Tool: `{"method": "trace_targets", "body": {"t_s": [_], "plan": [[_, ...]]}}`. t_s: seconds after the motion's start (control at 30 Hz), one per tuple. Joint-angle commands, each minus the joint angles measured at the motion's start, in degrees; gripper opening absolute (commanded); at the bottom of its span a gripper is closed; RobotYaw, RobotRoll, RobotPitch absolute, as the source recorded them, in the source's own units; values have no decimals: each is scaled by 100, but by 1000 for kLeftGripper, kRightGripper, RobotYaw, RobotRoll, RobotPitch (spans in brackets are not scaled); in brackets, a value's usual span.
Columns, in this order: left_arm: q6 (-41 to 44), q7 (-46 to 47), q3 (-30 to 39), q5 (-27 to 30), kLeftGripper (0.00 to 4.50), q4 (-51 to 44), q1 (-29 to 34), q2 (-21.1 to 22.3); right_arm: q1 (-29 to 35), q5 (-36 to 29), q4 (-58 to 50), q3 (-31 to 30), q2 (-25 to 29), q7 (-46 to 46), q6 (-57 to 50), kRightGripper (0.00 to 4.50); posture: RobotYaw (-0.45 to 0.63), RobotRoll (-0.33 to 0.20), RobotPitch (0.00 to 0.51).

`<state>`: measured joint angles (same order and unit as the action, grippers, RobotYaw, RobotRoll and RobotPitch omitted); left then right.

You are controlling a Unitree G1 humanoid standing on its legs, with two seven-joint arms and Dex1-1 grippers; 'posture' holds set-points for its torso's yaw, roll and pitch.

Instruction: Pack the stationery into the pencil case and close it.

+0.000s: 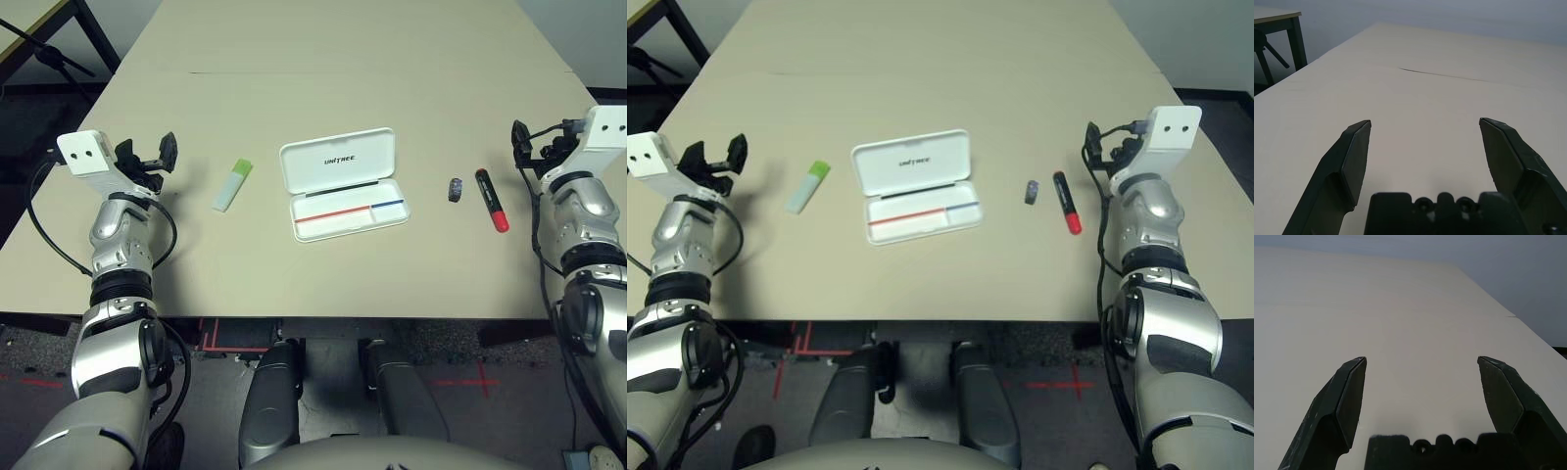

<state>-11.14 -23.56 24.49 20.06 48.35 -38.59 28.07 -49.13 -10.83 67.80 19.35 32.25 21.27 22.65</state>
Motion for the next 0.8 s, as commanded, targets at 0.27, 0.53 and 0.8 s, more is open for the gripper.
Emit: {"method": "trace_targets", "body": {"t_s": [0.27, 0.53, 0.8], "plan": [[-84, 25, 35, 18, 4461, 102, 40, -58, -68, -36, 64, 54, 44, 29, -19, 4500, -21, 0, 172], [-34, -78, 59, 45, 4461, 51, 101, 21, -107, -40, -11, 2, 118, 389, -140, 4500, -20, 0, 168], [122, -241, -21, 59, 4461, -257, 187, 42, -35, -120, -482, -312, 390, 2448, -902, 4500, -17, 0, 167]]}}
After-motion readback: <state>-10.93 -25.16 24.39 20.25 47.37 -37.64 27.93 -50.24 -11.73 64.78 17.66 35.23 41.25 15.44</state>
